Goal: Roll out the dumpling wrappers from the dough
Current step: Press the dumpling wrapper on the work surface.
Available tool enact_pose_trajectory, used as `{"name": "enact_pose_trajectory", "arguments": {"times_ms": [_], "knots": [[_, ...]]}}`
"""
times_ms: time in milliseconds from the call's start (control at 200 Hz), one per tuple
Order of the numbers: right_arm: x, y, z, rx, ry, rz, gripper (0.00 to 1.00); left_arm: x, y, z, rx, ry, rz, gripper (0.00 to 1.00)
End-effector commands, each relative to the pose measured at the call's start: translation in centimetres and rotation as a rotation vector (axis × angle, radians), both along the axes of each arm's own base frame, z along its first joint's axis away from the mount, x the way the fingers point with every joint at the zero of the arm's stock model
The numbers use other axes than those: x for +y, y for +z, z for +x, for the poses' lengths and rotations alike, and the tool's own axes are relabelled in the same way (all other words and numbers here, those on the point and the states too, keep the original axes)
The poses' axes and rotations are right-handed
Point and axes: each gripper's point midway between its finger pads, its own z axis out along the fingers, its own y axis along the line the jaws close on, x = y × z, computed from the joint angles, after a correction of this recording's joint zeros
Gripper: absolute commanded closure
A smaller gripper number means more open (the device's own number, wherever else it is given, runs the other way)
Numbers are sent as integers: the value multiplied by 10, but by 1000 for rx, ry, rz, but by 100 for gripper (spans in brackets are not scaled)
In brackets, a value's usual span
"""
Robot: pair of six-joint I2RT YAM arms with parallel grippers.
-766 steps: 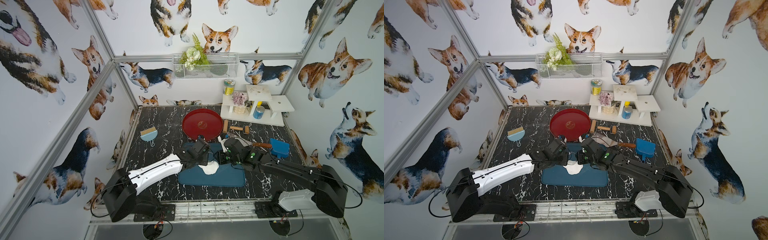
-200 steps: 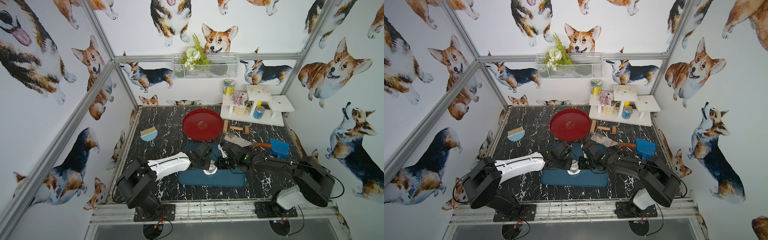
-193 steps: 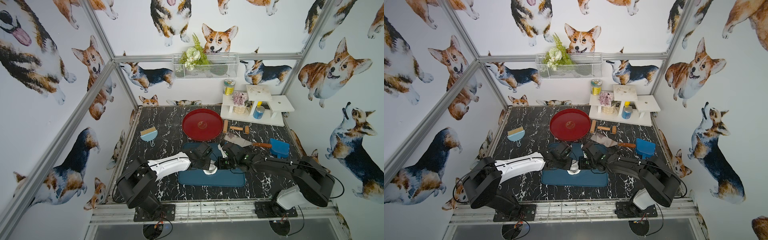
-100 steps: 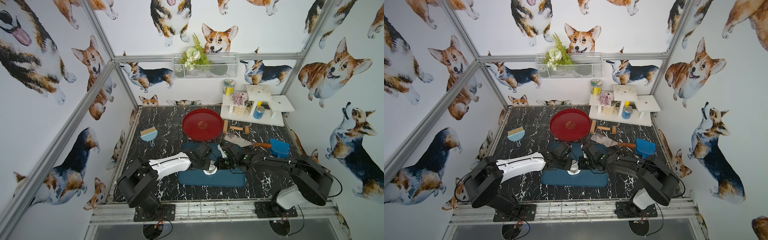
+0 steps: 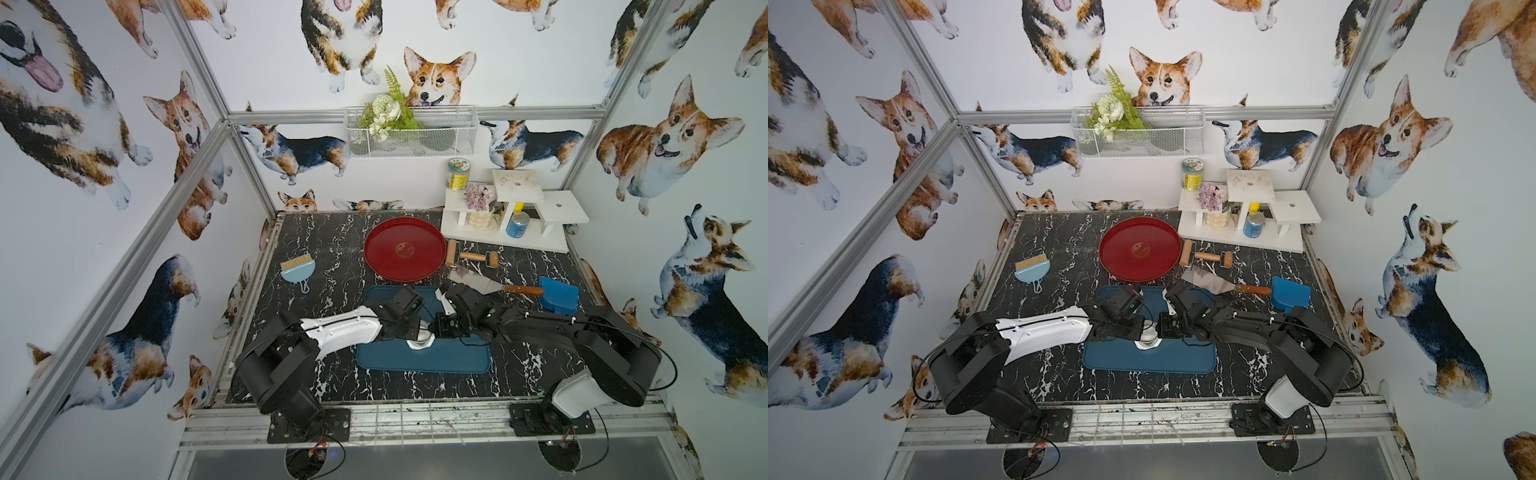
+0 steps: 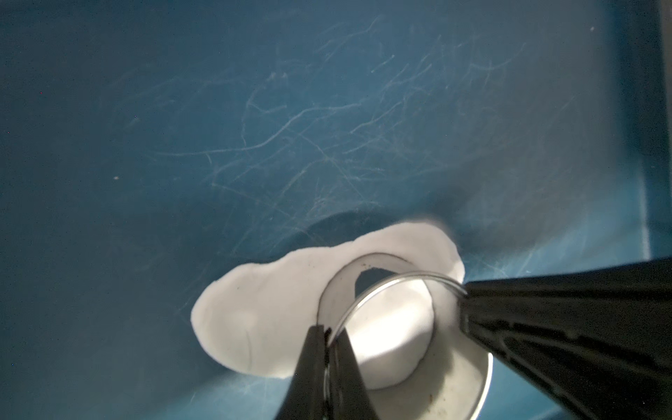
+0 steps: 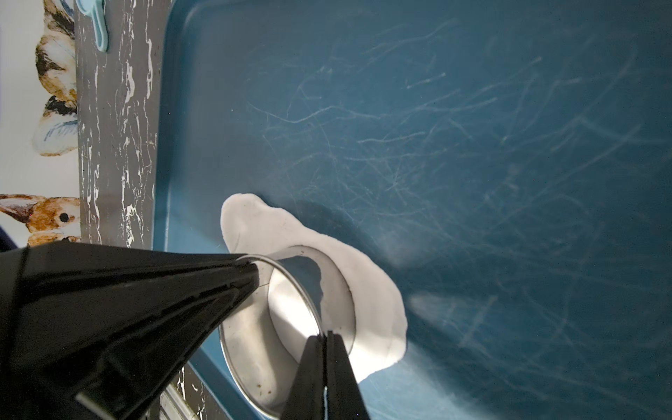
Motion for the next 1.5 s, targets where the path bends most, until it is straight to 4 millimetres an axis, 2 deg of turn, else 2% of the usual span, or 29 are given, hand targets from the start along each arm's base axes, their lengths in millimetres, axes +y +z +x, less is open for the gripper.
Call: {"name": "enact_pose_trajectory", "arguments": {"times_ms": [0, 325, 531, 751, 966, 1166, 1311, 1496], "knots": [[-42, -44, -24, 109, -15, -220, 100, 25, -31, -36, 159, -33, 103, 100], [-43, -51, -21, 118, 10, -267, 100, 33, -39, -44, 185, -42, 128, 100], [-57, -45, -31, 116, 11, -296, 100, 28, -36, -53, 208, -63, 105, 100], [-70, -39, -32, 105, -7, -310, 100, 18, -34, -62, 218, -89, 78, 100], [-55, -46, -26, 121, 14, -283, 100, 42, -43, -60, 218, -69, 173, 100], [-46, -50, -17, 113, 23, -274, 100, 56, -43, -47, 204, -42, 194, 100], [-46, -50, -17, 115, 26, -278, 100, 46, -39, -44, 209, -57, 154, 100], [-63, -47, -25, 114, 26, -319, 100, 31, -37, -53, 215, -96, 134, 100]]}}
